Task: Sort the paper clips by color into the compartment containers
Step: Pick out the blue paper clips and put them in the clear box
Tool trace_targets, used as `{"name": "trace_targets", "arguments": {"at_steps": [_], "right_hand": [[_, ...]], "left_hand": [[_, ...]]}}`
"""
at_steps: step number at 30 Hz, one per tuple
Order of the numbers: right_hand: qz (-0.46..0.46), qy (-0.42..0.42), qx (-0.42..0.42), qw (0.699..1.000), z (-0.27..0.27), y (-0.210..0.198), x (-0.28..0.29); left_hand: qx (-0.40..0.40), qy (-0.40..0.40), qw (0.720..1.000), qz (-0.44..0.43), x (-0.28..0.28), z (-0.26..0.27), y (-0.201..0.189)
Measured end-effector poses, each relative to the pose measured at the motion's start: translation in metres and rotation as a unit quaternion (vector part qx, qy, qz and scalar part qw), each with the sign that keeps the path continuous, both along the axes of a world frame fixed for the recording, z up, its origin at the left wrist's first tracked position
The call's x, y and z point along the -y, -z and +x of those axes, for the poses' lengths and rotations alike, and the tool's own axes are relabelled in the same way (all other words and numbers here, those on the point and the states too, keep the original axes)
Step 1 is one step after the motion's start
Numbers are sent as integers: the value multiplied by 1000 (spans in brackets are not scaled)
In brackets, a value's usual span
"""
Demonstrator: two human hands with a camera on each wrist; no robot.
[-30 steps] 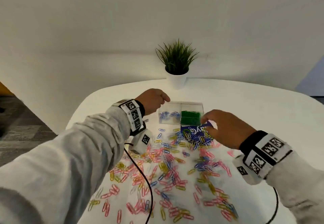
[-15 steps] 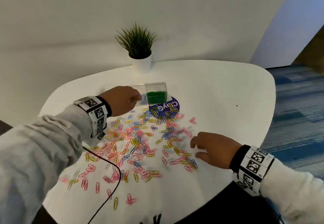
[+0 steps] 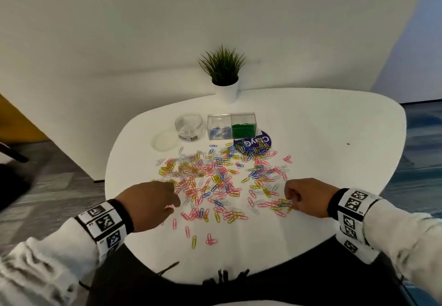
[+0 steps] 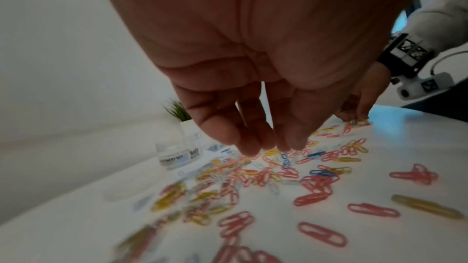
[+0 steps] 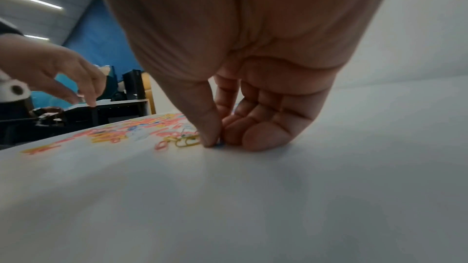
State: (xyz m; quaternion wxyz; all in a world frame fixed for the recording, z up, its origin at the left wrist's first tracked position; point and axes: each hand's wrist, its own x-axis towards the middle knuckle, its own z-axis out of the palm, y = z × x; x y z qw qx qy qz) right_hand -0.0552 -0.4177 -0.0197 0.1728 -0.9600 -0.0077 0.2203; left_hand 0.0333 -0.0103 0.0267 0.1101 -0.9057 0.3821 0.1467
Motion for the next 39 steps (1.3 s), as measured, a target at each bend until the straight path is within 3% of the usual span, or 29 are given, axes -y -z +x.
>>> {"name": "trace_targets", "arguments": {"at_steps": [5, 9, 15, 23, 27, 35, 39], "right_hand": [[7, 66, 21, 998, 0, 2, -4], [-33, 75, 45, 996, -5, 5, -6], [-100, -8, 53, 994, -16, 3, -12], [-84, 46, 62, 994, -14, 5, -3], [-92, 43, 48, 994, -13, 4, -3], [-158, 0, 33, 987, -14, -1, -4], [-95, 47, 72, 992, -11, -9, 1]], "left_hand": [[-12, -43, 995, -85, 38, -13, 34], [2, -28, 997, -74, 43, -20, 50], [-3, -37, 996, -75, 29, -18, 46], [-27, -83, 990, -112, 21, -19, 47], [-15, -46, 996, -78, 25, -20, 53], [-26, -73, 991, -112, 21, -20, 53], [-52, -91, 984, -143, 18, -18, 51]]}}
